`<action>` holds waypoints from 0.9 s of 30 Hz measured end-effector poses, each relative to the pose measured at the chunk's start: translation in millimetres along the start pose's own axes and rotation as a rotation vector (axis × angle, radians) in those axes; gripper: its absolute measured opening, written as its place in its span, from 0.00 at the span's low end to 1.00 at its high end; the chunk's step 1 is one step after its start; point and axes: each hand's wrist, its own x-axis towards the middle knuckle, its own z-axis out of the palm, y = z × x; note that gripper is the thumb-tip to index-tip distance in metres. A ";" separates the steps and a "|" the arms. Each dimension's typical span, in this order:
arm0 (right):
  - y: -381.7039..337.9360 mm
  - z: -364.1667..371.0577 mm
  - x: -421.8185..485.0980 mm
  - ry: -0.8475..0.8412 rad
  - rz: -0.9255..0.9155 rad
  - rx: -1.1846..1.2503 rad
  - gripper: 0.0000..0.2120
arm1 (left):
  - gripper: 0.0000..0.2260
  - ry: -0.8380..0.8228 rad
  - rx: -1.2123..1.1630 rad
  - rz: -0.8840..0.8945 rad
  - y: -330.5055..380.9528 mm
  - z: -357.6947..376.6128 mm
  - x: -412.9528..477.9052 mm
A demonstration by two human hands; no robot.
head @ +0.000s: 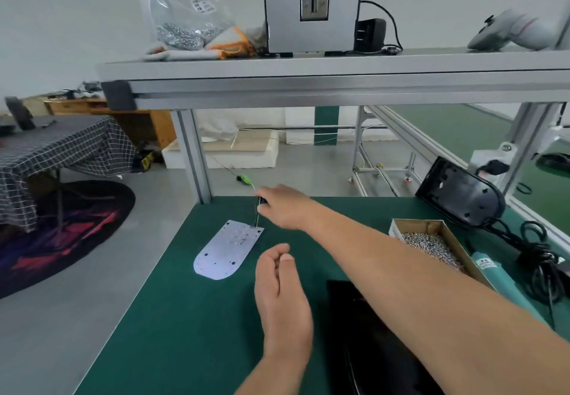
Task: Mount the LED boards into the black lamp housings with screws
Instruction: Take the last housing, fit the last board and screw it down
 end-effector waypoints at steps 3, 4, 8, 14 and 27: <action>-5.6 27.7 37.0 -0.153 -0.014 -0.150 0.21 | 0.11 0.032 -0.036 0.008 -3.5 0.5 4.7; -3.7 32.7 41.5 -0.176 -0.007 -0.205 0.18 | 0.11 0.033 -0.037 0.015 -4.4 0.3 6.3; 5.8 26.1 27.1 -0.090 0.079 -0.164 0.08 | 0.10 -0.003 0.054 0.060 -4.5 -0.3 4.2; 29.2 -12.3 -71.8 0.118 0.250 0.407 0.07 | 0.16 -0.064 0.414 0.496 10.2 -6.4 0.3; 23.4 -24.8 -238.5 0.581 0.114 1.108 0.13 | 0.11 -0.448 0.762 0.930 52.0 -10.1 -34.2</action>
